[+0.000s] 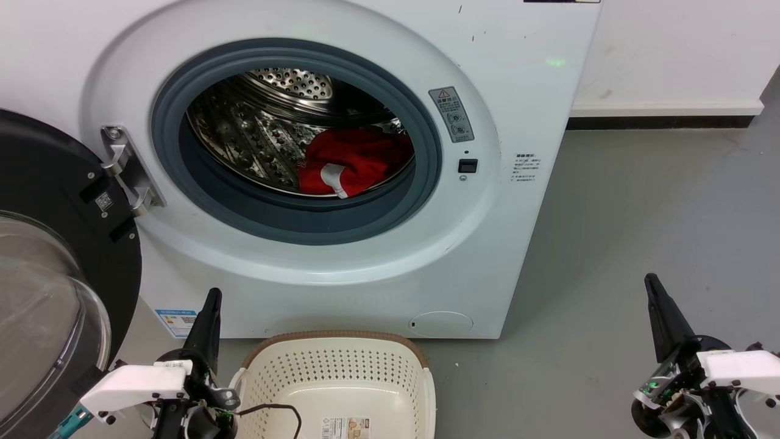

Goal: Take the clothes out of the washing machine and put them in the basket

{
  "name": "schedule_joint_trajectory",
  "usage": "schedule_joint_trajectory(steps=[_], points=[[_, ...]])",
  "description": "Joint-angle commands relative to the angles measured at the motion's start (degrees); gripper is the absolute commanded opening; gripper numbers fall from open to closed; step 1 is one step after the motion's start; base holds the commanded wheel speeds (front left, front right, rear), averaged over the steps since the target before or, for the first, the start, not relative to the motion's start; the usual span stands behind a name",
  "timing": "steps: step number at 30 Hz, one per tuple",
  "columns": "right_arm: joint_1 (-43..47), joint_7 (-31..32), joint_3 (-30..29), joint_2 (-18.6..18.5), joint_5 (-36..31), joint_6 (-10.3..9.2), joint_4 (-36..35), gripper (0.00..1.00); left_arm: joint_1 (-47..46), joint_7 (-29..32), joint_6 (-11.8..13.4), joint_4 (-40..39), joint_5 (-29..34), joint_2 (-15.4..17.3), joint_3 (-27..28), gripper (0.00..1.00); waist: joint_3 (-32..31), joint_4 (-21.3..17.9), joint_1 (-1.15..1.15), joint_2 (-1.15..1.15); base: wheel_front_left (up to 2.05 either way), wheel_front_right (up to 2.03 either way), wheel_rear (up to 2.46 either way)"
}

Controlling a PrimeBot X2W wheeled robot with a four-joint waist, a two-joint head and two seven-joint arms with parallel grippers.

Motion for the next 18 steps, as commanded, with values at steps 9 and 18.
schedule_joint_trajectory(steps=[9, 18], points=[[-0.8, 0.0, 0.0, 0.2, -0.2, -0.02, 0.1, 0.0, -0.3, 0.1, -0.1, 0.0, 0.0, -0.1, 0.2, 0.0, 0.0, 0.0, 0.0, 0.0, 0.0, 0.0, 0.0], [-0.8, 0.0, 0.0, 0.2, -0.3, -0.02, 0.1, 0.0, -0.3, 0.1, -0.1, 0.0, 0.0, -0.1, 0.2, 0.0, 0.0, 0.0, 0.0, 0.0, 0.0, 0.0, 0.0]])
